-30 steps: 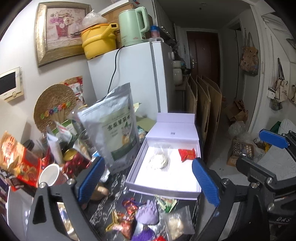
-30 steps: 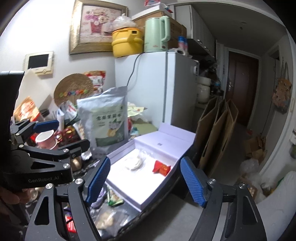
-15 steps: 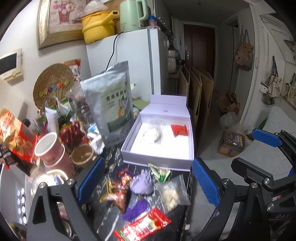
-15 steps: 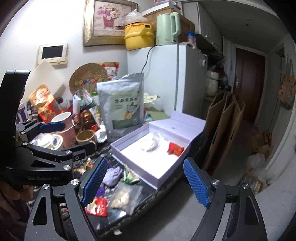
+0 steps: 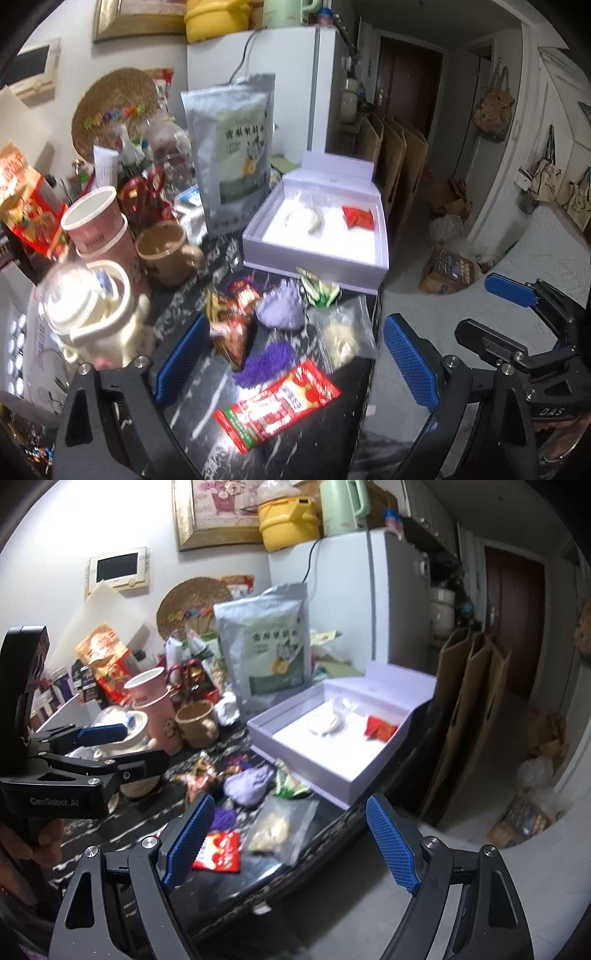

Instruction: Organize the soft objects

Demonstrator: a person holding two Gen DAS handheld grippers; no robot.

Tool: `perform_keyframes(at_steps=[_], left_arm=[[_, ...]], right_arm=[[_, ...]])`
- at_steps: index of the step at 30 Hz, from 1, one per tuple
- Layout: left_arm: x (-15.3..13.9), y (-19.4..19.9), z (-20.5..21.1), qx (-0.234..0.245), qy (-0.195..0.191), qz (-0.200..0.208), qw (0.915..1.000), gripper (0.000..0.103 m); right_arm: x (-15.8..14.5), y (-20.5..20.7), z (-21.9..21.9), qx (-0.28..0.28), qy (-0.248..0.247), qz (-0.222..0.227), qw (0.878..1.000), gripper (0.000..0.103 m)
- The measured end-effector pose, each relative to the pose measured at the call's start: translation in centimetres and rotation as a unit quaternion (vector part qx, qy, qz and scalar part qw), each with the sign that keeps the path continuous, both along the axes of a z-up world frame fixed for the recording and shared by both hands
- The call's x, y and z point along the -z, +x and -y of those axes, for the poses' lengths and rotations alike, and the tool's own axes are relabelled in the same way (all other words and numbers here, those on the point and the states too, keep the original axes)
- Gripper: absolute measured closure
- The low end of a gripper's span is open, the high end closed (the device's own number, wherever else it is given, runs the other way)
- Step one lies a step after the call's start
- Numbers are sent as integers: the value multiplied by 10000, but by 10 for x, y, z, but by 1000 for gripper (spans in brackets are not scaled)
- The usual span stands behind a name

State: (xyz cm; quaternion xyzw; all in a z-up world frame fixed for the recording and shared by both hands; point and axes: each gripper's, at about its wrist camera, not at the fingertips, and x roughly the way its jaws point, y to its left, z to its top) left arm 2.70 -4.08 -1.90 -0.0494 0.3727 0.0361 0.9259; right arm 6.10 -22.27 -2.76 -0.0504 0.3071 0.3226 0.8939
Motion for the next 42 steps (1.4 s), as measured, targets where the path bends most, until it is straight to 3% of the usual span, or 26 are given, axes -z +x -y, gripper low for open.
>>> perform_keyframes(at_steps=[10, 21, 33, 37, 39, 41, 42], left_arm=[[52, 4, -9, 98, -380, -662, 9970, 7], [107, 23, -26, 353, -531, -1332, 9890, 7], [145, 27, -17, 800, 36, -1775, 9808, 7], [149, 22, -13, 869, 145, -1739, 9808, 7], [148, 16, -11, 862, 167, -1667, 9821, 11], [147, 9, -9, 809, 169, -1564, 9842, 22], [146, 7, -8, 755, 166, -1543, 9850, 32]], right_arm=[[44, -3, -6, -153, 128, -632, 9978, 18], [95, 1, -14, -121, 53, -1455, 9893, 18], [113, 11, -24, -105, -81, -1714, 9851, 18], [114, 14, -23, -79, -78, -1750, 9845, 18], [115, 16, -22, -43, -72, -1751, 9845, 18], [115, 17, -20, -8, -60, -1764, 9843, 18], [116, 18, -19, 16, -48, -1783, 9840, 18]])
